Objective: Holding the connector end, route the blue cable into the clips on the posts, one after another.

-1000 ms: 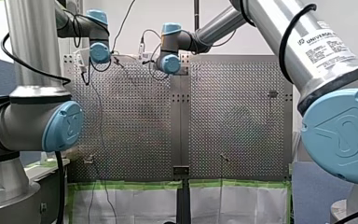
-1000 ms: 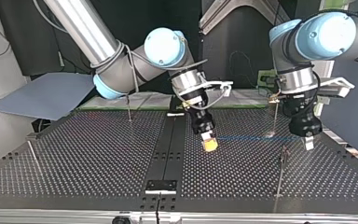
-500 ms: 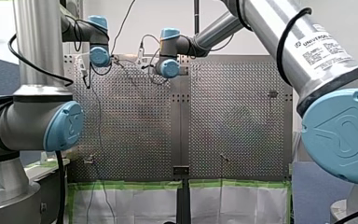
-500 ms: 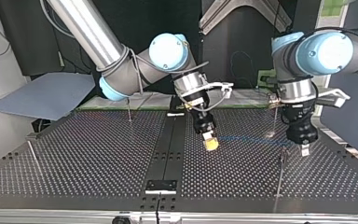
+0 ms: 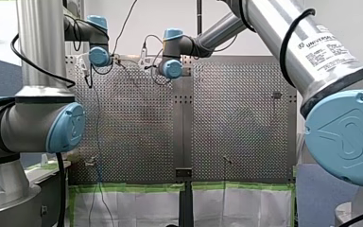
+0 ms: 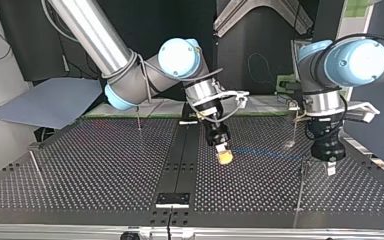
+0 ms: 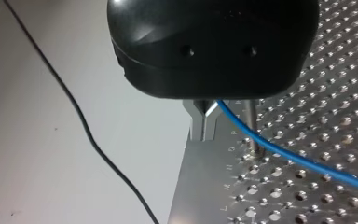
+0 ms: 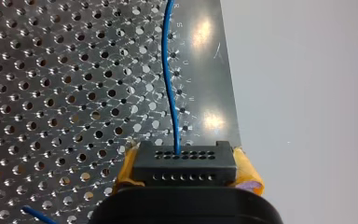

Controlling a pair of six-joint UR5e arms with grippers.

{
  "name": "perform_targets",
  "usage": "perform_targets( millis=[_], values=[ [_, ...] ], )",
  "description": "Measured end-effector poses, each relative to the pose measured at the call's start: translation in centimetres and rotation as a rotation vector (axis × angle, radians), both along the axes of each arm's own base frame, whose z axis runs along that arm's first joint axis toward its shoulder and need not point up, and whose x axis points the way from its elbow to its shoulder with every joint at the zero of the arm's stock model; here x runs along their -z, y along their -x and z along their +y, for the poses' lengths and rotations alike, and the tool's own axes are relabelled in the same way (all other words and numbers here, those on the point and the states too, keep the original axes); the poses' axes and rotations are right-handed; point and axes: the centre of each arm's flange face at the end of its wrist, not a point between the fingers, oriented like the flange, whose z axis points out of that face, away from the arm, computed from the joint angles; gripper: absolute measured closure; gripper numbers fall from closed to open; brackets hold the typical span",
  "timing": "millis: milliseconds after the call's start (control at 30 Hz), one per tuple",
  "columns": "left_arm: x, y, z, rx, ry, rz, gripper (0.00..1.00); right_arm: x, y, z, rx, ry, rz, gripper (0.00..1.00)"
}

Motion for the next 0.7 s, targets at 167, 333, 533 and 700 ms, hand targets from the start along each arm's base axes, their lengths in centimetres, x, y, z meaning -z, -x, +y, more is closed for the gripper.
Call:
perform_targets(
  millis=[167,333,533,700],
  values=[
    [0.2,-1.2,0.4,0.012,0.004,0.022,1.0,-0.6,0.0,-0.2,0.002,0.0,0.0,1.0],
    [0.3,-1.5,0.5,0.018,0.004,0.031,1.0,-1.1,0.1,-0.5,0.004,0.001,0.0,1.0],
    [0.5,-1.9,1.0,0.019,0.019,0.023,1.0,-1.1,0.3,-0.8,0.009,0.001,0.0,1.0],
    [0.6,-2.3,1.5,0.026,0.034,0.013,1.0,-1.1,0.4,-1.0,0.004,0.003,0.002,1.0]
  ],
)
